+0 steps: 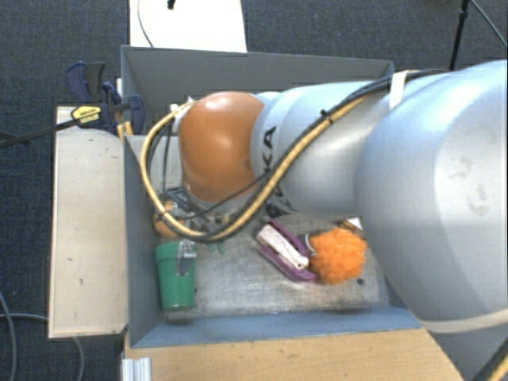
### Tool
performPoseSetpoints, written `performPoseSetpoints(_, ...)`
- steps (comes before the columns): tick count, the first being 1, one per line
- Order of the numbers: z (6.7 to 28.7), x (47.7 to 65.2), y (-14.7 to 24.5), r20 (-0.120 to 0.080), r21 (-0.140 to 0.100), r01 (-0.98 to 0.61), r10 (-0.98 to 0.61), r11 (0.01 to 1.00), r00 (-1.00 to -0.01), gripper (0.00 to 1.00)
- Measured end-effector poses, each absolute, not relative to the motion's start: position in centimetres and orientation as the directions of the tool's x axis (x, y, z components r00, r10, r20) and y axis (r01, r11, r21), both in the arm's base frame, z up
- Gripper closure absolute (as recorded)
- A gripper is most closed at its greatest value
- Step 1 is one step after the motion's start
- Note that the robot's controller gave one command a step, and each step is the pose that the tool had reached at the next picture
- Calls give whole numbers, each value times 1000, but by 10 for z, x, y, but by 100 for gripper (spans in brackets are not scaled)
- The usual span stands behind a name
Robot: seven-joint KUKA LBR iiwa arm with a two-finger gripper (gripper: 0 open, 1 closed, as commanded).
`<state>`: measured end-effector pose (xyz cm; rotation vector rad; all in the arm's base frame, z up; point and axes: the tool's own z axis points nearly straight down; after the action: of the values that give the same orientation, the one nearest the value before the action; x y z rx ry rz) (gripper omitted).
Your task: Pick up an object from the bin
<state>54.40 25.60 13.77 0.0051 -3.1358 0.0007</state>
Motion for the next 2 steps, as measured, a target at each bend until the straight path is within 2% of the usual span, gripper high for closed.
performPoseSetpoints(1,143,546,255,-2,2,2,2,1000,-1000,0)
performPoseSetpoints(2,108,542,259,-9,5,-322,-322,947,-947,0)
